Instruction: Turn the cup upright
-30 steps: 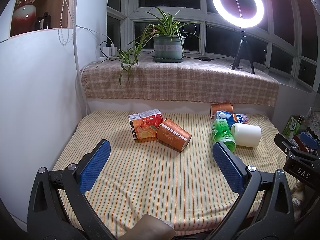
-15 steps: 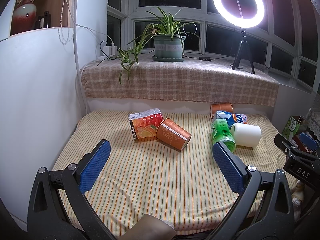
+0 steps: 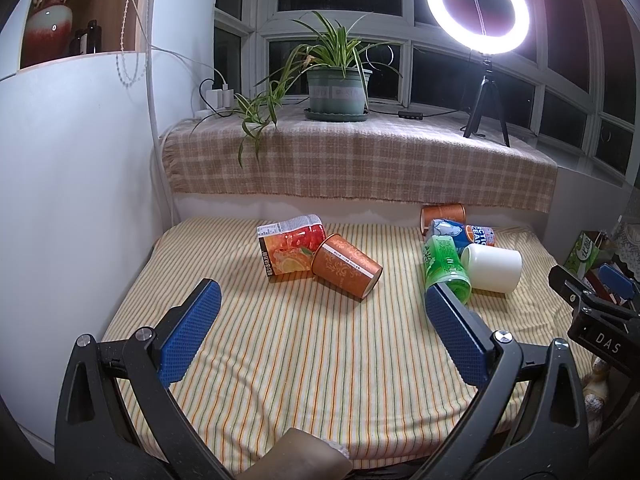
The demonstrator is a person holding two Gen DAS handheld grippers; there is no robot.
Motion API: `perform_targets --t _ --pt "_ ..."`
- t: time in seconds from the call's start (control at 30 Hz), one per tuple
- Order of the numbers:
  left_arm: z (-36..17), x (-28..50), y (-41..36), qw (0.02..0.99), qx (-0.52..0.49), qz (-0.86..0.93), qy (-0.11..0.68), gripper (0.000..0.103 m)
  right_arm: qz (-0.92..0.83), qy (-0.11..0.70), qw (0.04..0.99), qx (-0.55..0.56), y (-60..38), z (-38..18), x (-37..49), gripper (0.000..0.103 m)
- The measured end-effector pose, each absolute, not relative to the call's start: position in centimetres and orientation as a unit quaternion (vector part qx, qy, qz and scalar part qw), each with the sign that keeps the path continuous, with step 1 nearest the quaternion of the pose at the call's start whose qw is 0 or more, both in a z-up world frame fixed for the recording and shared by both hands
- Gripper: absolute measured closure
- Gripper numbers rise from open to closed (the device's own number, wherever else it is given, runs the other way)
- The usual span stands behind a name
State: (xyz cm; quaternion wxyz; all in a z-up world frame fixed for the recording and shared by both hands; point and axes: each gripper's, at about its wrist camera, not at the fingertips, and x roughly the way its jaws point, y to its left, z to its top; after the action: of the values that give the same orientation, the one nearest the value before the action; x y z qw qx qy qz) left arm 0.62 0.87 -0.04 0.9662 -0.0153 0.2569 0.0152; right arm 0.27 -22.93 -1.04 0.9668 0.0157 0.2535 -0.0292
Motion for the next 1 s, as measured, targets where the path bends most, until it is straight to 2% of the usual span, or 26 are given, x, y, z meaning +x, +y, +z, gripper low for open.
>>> perform_targets --t 0.53,0.83,1.0 --pt "-0.5 0.5 0.8 0.965 -0.015 0.016 0.261 0.0 -0.024 0.259 0.965 0.02 -22.8 -1.1 0.5 0.0" --pt "-2.4 1.0 0.8 0.959 -0.008 0.018 0.283 0.0 -0.004 0.299 0.952 0.069 -25.1 -1.5 2.7 0.0" --pt "-3.3 1.3 1.0 0.954 0.0 0.02 0.3 0.0 -0.012 0.309 0.949 0.056 -26.6 -1.3 4.9 0.0"
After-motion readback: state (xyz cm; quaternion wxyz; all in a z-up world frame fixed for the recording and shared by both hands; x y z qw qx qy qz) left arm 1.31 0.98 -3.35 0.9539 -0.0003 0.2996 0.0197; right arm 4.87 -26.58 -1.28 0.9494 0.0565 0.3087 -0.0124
